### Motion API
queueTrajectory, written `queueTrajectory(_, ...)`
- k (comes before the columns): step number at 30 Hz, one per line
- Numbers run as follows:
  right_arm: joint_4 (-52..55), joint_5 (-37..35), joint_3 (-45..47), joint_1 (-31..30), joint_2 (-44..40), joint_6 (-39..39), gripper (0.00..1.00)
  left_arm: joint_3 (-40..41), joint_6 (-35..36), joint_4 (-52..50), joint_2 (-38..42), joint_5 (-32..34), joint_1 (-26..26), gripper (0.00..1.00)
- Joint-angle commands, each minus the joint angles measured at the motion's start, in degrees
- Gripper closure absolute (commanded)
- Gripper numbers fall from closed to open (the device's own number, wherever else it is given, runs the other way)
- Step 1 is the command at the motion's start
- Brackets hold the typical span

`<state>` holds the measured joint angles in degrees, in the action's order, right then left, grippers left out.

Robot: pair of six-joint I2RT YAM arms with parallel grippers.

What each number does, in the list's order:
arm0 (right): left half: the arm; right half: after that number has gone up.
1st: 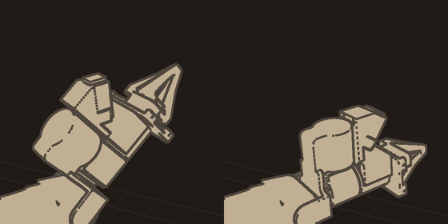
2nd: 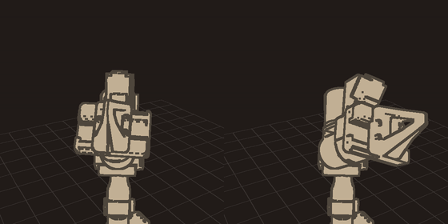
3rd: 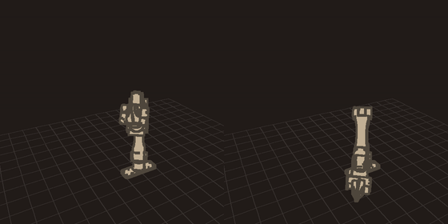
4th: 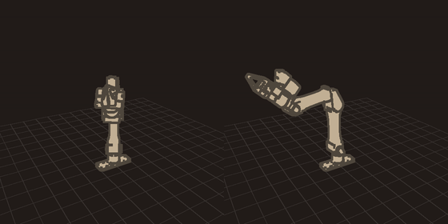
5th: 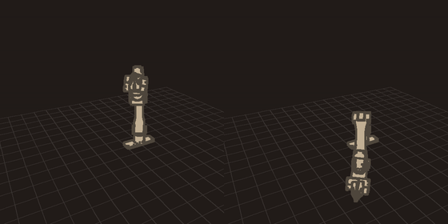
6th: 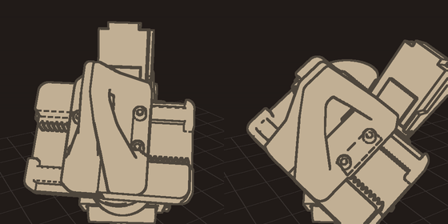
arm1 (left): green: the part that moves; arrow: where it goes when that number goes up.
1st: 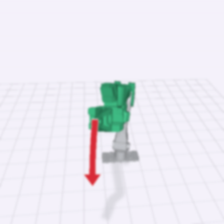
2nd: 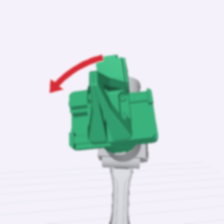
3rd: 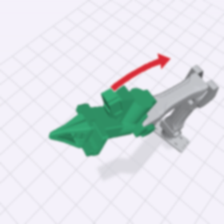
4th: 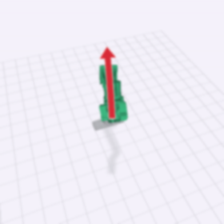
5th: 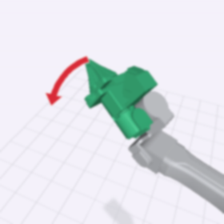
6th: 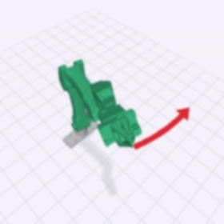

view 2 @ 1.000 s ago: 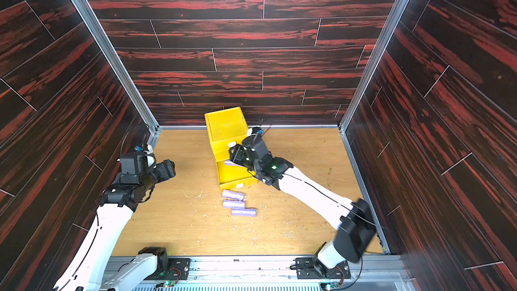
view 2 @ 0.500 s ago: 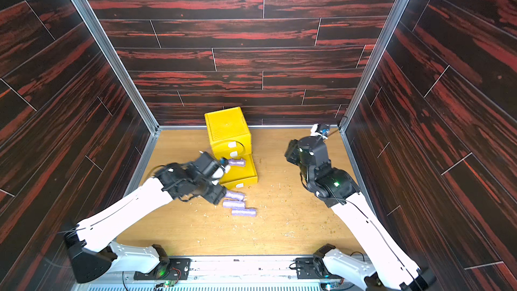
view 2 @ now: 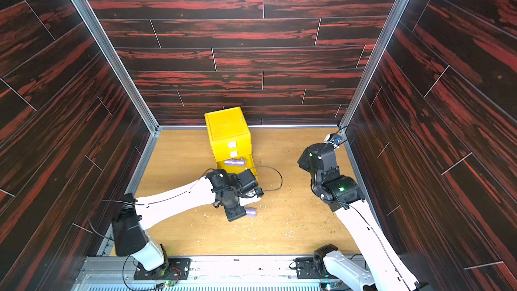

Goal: Sort the rolls of trash bags by color and place them into the drawer
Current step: Pick up the roll of trash bags from the center of the board.

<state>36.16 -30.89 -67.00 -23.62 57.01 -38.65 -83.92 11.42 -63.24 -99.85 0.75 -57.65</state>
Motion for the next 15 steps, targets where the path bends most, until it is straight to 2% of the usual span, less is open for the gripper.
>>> queueTrajectory(1,-0.9,1.4,0.7,0.8,-0.8,1.5,0.34,-1.1,3.2,1.7,-4.9,-2.3,0.0,0.39)
queueTrajectory(7,-1.3,3.0,1.5,1.9,-0.5,2.1,0.34,0.0,1.5,7.1,-10.5,-3.6,0.0,0.39)
queueTrajectory(15,-1.5,4.0,1.9,2.3,-0.2,1.7,0.34,1.5,1.6,9.1,-11.3,-2.3,0.0,0.37)
